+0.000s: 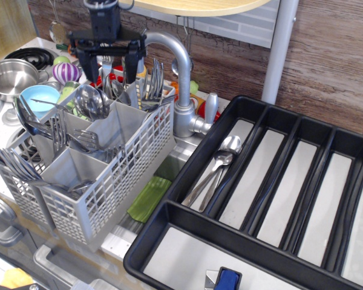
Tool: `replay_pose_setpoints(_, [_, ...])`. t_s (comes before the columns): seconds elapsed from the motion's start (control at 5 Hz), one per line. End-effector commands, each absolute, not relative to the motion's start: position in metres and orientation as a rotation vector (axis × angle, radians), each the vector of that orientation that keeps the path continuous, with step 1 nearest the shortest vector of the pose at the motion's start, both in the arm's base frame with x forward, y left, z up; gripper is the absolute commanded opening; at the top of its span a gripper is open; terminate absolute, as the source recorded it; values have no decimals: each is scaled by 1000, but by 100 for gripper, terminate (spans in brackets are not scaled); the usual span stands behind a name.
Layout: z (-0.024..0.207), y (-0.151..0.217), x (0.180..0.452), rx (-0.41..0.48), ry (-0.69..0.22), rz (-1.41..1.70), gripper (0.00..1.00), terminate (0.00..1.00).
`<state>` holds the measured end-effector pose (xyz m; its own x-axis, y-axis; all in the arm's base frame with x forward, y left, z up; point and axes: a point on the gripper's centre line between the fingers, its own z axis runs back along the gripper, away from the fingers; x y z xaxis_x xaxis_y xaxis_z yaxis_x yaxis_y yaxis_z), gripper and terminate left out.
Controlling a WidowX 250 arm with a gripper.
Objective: Put small spoon from basket to tray
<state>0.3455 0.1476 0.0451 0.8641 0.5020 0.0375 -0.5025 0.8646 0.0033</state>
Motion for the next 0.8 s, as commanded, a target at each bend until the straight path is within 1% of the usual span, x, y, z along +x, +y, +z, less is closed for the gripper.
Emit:
replay_pose_setpoints(0.0, [44,159,349,11,-73,544,100,0])
replay_pose_setpoints(0.2, [37,159,348,49,-71,543,0,0])
replay_pose_setpoints(0.4, [47,154,350,64,-62,531,0,0])
replay_pose_setpoints(0.6, [57,151,348,74,-73,429,0,0])
